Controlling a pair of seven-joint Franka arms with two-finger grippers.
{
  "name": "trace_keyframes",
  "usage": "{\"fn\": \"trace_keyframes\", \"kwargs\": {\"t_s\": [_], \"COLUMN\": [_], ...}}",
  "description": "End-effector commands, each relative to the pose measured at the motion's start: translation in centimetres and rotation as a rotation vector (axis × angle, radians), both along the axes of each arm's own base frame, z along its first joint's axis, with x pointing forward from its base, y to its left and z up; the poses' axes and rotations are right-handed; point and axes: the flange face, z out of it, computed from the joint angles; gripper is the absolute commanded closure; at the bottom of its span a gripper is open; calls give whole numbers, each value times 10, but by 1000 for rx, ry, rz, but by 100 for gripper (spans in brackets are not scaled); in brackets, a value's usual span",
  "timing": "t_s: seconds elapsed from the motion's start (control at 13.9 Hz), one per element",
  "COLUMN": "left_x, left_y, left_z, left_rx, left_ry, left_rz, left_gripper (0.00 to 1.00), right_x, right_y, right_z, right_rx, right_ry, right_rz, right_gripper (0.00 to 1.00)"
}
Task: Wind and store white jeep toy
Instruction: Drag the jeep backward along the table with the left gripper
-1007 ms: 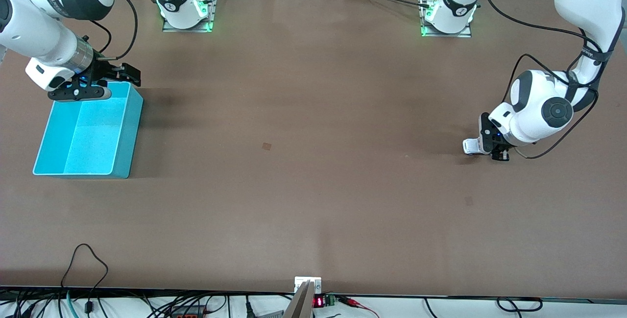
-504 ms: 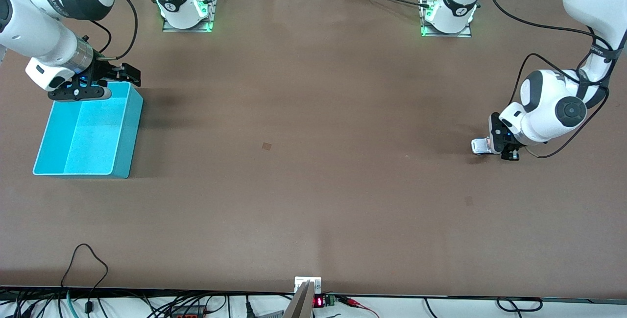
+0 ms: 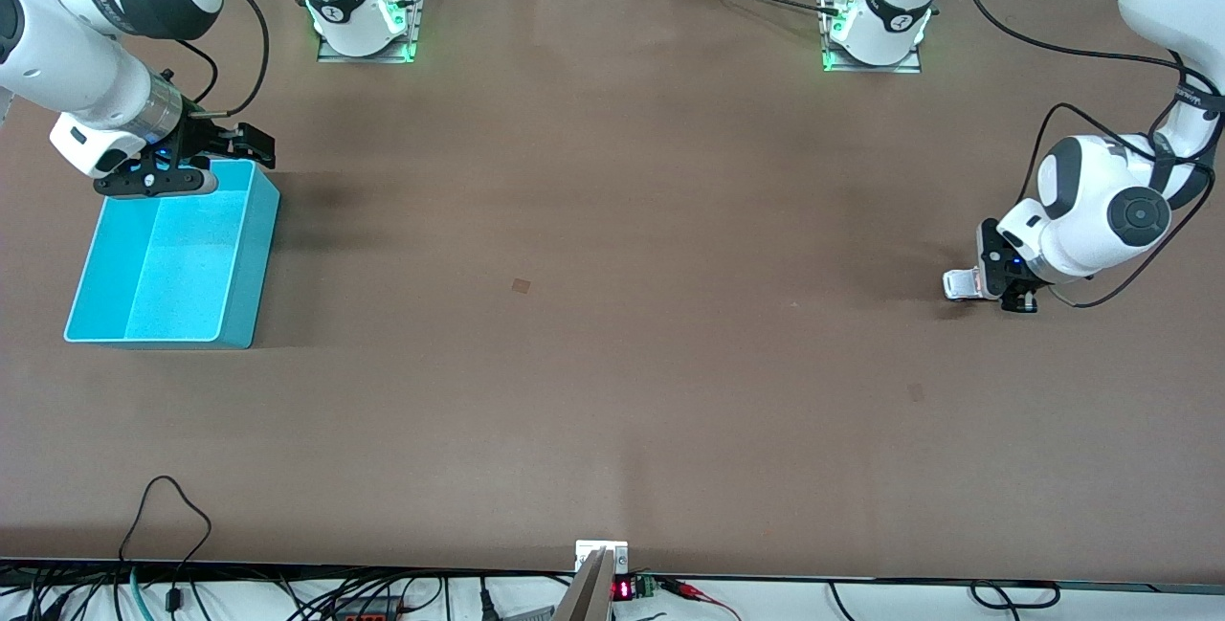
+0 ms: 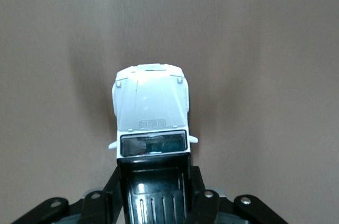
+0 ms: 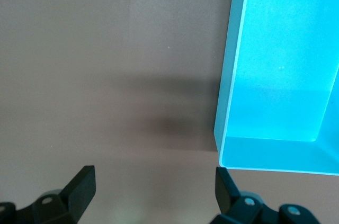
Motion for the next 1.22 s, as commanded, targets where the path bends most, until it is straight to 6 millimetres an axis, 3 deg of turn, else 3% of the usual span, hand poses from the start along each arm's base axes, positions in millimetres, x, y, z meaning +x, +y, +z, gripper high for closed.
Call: {"fn": "trace_keyframes", "kwargs": {"t_s": [0.0,0.43,1.01,1.15], "left_x": [-15,-22,-30,-29], "left_y": [15,49,66,67], "left_z": [-45,-49,-52,-49], "left_rx": [-27,-40,-43,-40], "left_ry": [70,73,79,75], "left_rz": [-36,-43,-28,-30], "left_gripper": [73,73,72,65], "right_x": [-2,-2,-2,-2], "right_y": [1,2,2,2], "right_z": [3,4,3,3], "right_rx": [9,9,9,9], "right_ry": [4,3,4,4], "right_rz": [10,11,11,11], "right_gripper": [0,0,0,0]}}
